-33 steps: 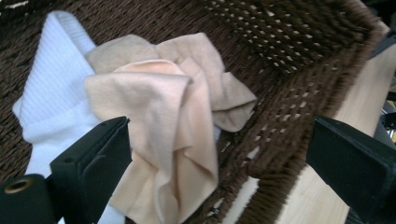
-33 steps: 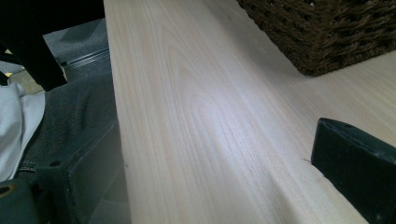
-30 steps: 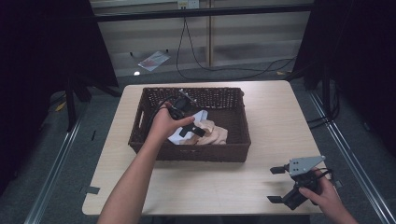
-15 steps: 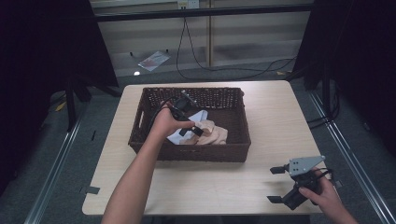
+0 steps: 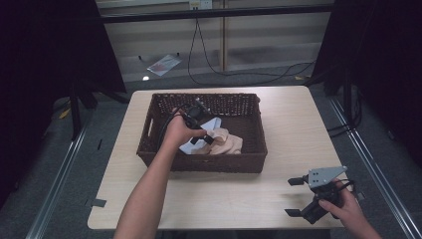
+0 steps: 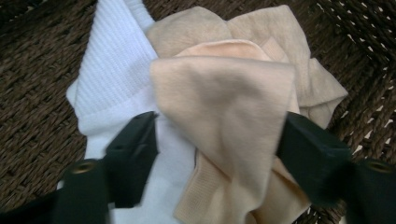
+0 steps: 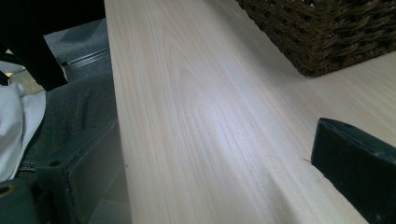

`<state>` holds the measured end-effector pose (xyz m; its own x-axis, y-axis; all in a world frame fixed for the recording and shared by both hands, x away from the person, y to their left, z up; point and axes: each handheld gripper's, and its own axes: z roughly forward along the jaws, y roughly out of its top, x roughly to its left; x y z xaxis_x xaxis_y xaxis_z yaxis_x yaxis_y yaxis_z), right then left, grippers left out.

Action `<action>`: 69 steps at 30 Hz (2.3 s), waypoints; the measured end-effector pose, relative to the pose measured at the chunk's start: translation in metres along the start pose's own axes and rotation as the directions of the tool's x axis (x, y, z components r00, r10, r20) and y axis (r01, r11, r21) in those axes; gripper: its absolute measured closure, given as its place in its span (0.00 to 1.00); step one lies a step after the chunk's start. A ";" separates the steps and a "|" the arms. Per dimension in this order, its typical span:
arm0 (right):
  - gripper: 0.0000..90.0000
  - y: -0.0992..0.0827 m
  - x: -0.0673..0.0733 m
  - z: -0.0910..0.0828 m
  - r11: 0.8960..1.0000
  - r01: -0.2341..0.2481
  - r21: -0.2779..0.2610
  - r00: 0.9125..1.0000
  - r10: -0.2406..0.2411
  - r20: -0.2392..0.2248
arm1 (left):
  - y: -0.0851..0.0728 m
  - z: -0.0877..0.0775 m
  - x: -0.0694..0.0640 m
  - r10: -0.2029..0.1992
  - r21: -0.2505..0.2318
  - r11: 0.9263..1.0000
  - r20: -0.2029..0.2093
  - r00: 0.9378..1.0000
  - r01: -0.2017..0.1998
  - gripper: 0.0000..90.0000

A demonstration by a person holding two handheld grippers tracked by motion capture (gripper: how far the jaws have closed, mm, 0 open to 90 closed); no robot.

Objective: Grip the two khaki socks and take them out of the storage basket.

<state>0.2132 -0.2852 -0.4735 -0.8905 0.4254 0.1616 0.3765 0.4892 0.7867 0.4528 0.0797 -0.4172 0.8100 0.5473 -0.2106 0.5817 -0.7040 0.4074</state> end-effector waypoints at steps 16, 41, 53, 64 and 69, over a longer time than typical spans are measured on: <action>0.02 0.000 0.000 -0.001 1.000 0.001 -0.001 1.000 -0.001 0.004 | 0.012 -0.038 -0.008 -0.011 0.072 0.997 0.074 0.997 0.005 0.98; 0.02 0.000 0.000 0.000 1.000 -0.001 -0.003 1.000 0.001 0.000 | 0.028 -0.123 -0.023 -0.047 0.061 0.997 0.110 0.993 0.041 0.98; 0.02 0.000 0.000 0.000 1.000 0.000 -0.005 1.000 0.000 0.000 | 0.031 -0.139 -0.035 -0.013 0.067 0.998 0.143 0.990 0.004 0.98; 0.02 0.000 0.000 0.000 1.000 0.000 -0.002 1.000 0.000 0.003 | 0.028 -0.148 -0.053 0.038 0.080 0.995 0.165 0.986 -0.052 0.98; 0.02 0.000 0.000 0.000 1.000 -0.001 -0.005 1.000 0.001 -0.001 | 0.024 -0.148 -0.061 0.069 0.078 0.993 0.181 0.981 -0.084 0.98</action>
<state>0.2134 -0.2851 -0.4737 -0.8905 0.4248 0.1629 0.3757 0.4847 0.7898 0.4061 0.0958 -0.2630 0.8481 0.4068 -0.3394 0.5158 -0.7805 0.3532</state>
